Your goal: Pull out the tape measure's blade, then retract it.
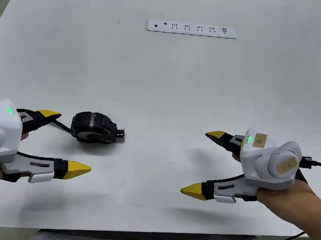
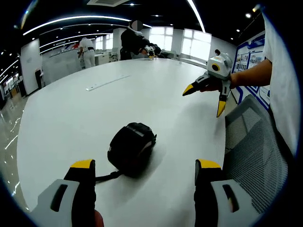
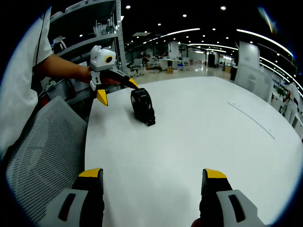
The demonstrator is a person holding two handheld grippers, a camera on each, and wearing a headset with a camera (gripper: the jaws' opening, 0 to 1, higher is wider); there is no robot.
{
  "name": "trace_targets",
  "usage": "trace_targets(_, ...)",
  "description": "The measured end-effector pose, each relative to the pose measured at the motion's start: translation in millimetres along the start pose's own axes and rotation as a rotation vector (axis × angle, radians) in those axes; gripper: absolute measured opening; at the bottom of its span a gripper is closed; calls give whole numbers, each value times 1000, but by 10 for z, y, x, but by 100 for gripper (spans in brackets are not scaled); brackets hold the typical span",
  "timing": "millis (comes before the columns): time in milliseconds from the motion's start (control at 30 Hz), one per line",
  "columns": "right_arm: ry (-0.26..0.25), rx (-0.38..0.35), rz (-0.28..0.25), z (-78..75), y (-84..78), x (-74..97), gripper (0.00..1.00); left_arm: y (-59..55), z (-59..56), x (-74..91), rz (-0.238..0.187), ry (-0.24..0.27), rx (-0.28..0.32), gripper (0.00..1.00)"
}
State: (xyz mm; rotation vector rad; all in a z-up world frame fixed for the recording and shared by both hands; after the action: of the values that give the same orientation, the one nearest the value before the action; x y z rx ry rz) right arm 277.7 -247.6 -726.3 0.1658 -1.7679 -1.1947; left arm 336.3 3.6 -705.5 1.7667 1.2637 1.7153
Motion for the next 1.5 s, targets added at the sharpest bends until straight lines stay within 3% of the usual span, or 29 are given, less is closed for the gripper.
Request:
trace_targets(500, 38, 19, -11, 3, 114, -202, 83, -21, 149, -67, 71, -42, -58, 76)
trace_targets(733, 57, 48, -9, -63, 161, -278, 81, -38, 230, -91, 106, -57, -82, 73)
trace_targets(1133, 98, 90, 11, -12, 169, -437, 81, -43, 316, -174, 161, -94, -138, 63)
trace_targets(1500, 110, 90, 10, -32, 196, -463, 79, -24, 384, -236, 192, -125, -169, 51)
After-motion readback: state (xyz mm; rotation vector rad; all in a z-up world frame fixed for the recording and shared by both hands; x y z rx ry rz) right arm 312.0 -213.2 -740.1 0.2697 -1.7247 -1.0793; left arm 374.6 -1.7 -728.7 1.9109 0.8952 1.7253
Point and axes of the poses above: the centre of the closed fingertips' face, and the gripper's own axes: x roughly backward along the fingers, z roughly to its left, y roughly out of its top, the point moved 3 cm from there along x, roughly backward along the fingers, and after that the axes turned 12 degrees about -y, right-handed, at the moved point
